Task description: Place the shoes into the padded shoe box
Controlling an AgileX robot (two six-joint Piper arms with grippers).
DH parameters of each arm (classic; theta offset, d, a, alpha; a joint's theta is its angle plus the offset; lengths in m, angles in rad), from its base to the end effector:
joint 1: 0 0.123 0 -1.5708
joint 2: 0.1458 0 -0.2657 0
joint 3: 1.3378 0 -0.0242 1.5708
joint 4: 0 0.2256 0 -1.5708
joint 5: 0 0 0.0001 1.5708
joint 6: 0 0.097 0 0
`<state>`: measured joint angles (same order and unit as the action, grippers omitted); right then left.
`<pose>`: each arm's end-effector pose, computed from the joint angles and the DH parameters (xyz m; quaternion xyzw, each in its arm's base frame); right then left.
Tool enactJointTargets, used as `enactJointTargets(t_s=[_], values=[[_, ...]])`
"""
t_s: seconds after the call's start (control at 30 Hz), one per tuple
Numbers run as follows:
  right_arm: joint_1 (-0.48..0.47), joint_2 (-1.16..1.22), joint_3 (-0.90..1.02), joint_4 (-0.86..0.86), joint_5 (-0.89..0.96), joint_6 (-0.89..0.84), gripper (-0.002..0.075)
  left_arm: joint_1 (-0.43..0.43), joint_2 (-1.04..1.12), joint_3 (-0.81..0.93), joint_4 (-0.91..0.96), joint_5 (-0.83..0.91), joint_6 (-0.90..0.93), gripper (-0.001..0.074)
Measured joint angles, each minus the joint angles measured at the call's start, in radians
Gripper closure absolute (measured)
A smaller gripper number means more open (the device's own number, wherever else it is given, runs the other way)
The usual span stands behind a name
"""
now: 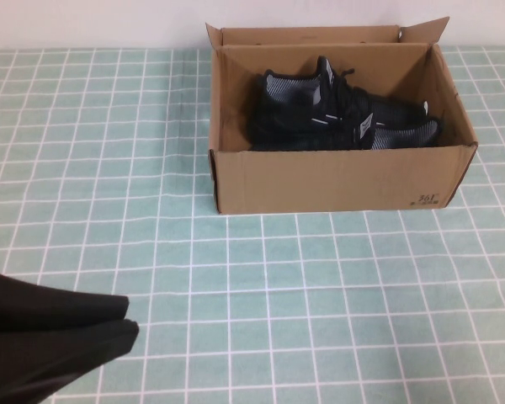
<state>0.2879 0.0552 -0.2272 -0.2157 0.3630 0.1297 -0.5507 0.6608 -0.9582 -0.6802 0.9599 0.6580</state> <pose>0.0479 0.0065 0.2479 -0.1074 0.7323 0.0443 0.6710 0.0513 -0.0902 0.3854 0.4397 0.7030 -0.3068 0.4672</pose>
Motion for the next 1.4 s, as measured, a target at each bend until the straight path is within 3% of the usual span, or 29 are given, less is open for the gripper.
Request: enactJointTargets(t_s=[0.87,1.07,1.4], values=[[0.0,0.0,0.0,0.0,0.0,0.0,0.0734,0.0,-0.009,0.0,0.032,-0.011,0.001,0.068],[0.0,0.0,0.0,0.0,0.0,0.0,0.0734,0.0,0.0,0.002,0.027,-0.034,0.001,0.073],[0.0,0.0,0.0,0.0,0.0,0.0,0.0734,0.0,0.005,0.003,0.034,-0.125,0.001,0.0736]])
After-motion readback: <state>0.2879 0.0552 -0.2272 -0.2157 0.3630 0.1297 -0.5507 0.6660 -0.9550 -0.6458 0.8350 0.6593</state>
